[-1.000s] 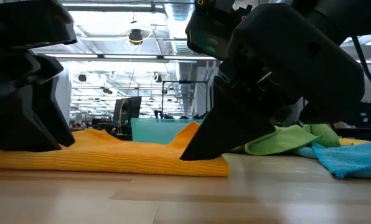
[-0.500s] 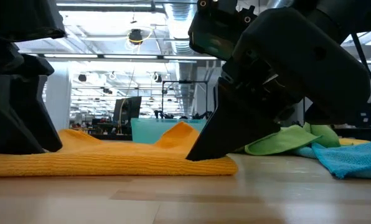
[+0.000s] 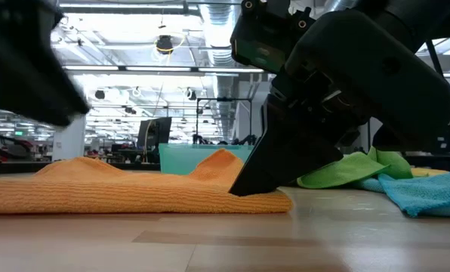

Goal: Roll microfiber towels into tight, uniform cylinder then place into a basket
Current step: Fold the orange towel

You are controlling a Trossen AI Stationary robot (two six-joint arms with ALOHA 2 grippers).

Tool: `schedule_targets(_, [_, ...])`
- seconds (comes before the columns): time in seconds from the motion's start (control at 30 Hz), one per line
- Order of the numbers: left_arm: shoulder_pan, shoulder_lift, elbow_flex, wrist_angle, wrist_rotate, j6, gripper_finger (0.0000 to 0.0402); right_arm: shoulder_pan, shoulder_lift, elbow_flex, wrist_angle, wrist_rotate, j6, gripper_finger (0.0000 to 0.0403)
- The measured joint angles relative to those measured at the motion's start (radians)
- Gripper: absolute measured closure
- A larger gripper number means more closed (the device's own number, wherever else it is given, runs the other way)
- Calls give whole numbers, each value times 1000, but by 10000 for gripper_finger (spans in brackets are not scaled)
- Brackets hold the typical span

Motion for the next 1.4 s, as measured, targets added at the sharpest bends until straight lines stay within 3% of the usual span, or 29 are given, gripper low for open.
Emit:
schedule_targets(0.3, [68,-2,-62,214,-6,124,220,0,0,0,0,-1,0,389])
schedule_targets(0.43, [93,-2,-104,285,82,152,220,0,0,0,0,-2,0,391])
schedule_targets(0.97, [88,-5,-168,315,249,90,220,0,0,0,0,-3,0,388])
schedule_targets(1.4, [52,-9,-164,201,282,24,220,0,0,0,0,-4,0,389])
